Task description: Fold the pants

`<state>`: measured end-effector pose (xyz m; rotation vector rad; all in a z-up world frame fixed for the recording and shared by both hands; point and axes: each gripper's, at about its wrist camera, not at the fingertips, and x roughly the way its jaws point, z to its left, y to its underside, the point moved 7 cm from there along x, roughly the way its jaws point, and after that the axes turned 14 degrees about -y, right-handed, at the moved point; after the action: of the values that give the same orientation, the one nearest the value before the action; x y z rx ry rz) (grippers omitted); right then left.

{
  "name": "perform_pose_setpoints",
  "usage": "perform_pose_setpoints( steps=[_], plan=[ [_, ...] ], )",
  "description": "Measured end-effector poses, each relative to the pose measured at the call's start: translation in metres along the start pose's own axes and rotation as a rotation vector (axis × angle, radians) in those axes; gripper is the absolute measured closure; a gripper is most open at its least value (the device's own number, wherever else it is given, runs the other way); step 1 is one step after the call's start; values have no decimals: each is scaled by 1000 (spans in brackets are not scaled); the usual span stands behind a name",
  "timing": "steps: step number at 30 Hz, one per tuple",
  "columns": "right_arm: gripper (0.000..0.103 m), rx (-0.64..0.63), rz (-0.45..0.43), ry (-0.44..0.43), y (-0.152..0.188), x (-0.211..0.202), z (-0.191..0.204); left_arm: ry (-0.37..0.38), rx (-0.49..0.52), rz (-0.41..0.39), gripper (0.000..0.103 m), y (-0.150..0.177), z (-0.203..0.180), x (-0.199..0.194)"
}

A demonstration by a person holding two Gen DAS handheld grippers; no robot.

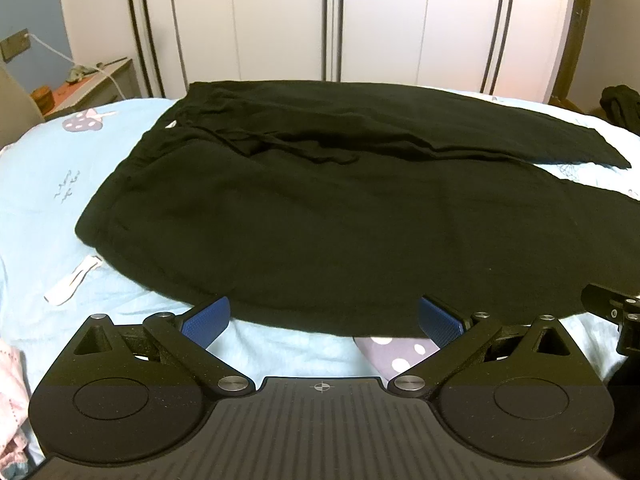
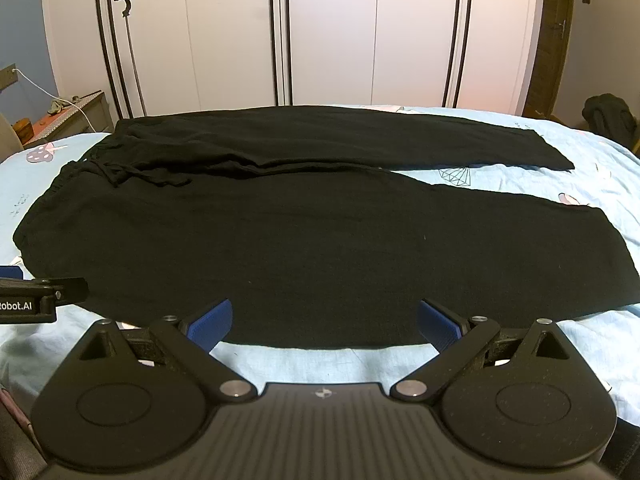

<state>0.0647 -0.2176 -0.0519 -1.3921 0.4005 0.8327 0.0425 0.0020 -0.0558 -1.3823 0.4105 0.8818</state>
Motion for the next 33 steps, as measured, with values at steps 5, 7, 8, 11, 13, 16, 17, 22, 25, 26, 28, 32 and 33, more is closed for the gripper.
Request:
perform_pose_setpoints(
  steps=[5, 7, 8, 11, 13, 16, 17, 22, 25, 26, 28, 32, 33],
  plan=[
    [4, 0, 0, 0, 0, 0, 0, 0, 1, 0, 0, 0, 0, 0],
    [4, 0, 0, 0, 0, 0, 0, 1, 1, 1, 0, -1, 0, 0],
    [4, 1, 0, -1, 0, 0, 0, 1, 0, 2, 0, -1, 0, 0],
    [4, -2, 1, 0, 0, 1, 1, 1, 0, 2, 0, 0, 0, 0],
    [4, -6, 0, -1, 0, 1, 2, 1, 1, 3, 0, -1, 0, 1],
    [4, -11, -1, -3, 1, 1, 2, 1, 1, 3, 0, -1, 0, 1],
    [4, -12, -1, -5, 0, 1, 1, 1, 1, 3, 0, -1, 1, 0],
    [4, -6, -5, -9, 0, 0, 0, 2, 1, 4, 0, -1, 1, 1],
    [4, -3, -6, -10, 1, 0, -1, 2, -3, 7, 0, 0, 1, 1],
    [4, -3, -6, -10, 1, -1, 0, 2, -5, 7, 0, 0, 2, 0],
    [4, -3, -6, -10, 1, -1, 0, 3, -8, 11, 0, -2, 2, 2],
    [4, -3, -6, -11, 1, -1, 0, 3, -12, 17, 0, -2, 2, 2],
    [4, -3, -6, -11, 1, -1, 0, 3, -13, 18, 0, -2, 2, 2]
  ],
)
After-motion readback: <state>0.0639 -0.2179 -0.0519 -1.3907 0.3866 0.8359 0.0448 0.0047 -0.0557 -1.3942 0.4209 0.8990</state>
